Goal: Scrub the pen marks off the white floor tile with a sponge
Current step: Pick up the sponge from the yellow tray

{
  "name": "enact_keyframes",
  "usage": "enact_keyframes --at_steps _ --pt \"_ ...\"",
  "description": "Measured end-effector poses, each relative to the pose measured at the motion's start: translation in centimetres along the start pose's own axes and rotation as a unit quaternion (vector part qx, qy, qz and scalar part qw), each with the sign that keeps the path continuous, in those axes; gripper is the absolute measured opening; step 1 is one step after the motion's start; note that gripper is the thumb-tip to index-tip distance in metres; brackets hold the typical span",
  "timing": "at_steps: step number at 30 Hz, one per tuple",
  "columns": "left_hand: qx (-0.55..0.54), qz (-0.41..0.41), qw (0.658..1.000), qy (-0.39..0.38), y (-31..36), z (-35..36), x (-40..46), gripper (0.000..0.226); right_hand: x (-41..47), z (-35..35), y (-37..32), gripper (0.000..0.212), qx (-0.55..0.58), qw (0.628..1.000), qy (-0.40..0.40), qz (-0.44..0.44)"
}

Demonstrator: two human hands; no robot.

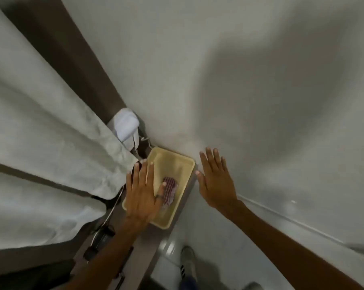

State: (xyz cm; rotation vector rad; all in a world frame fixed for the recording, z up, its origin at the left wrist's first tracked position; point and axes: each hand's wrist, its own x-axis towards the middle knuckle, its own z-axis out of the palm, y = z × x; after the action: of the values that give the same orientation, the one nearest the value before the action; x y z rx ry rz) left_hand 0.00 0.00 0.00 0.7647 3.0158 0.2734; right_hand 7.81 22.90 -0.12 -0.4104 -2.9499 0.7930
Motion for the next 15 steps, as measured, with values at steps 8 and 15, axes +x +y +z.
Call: enact_keyframes --at_steps 8,15 --pt "0.008 -0.006 0.997 -0.074 -12.8 20.3 1.6 0.074 7.0 26.0 0.6 0.061 0.156 0.972 -0.142 0.101" --pt "0.0 0.014 0.994 -0.108 -20.0 33.8 1.7 0.074 12.7 43.7 0.8 0.079 0.105 0.97 -0.169 0.14"
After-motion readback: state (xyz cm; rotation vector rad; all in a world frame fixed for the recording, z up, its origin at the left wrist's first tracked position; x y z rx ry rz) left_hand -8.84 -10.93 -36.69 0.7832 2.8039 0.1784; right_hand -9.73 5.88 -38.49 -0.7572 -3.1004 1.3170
